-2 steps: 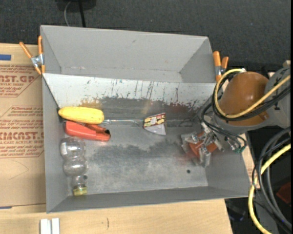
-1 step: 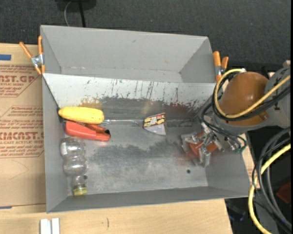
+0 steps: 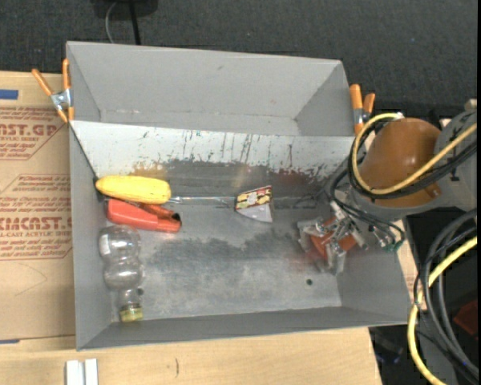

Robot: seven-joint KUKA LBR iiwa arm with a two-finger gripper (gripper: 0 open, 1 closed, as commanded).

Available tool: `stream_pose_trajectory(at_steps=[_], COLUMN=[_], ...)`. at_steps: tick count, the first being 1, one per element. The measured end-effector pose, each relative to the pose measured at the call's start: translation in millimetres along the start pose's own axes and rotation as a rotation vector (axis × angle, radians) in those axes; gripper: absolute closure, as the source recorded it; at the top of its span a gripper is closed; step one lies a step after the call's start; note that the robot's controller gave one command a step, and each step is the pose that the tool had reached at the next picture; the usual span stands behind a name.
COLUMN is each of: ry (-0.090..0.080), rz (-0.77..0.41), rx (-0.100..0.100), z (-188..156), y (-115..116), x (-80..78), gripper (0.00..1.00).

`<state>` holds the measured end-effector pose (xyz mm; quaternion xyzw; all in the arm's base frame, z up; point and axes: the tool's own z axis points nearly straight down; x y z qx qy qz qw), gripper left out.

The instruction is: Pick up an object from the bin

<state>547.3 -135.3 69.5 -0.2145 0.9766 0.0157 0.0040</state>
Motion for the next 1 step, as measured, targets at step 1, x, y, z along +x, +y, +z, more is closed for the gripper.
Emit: stream_pose_trajectory(at_steps=[1], ry=[0.001], rz=[-0.001], rx=[0.000], z=[-1.5], y=[0.2], x=[0.4], gripper=[1.00])
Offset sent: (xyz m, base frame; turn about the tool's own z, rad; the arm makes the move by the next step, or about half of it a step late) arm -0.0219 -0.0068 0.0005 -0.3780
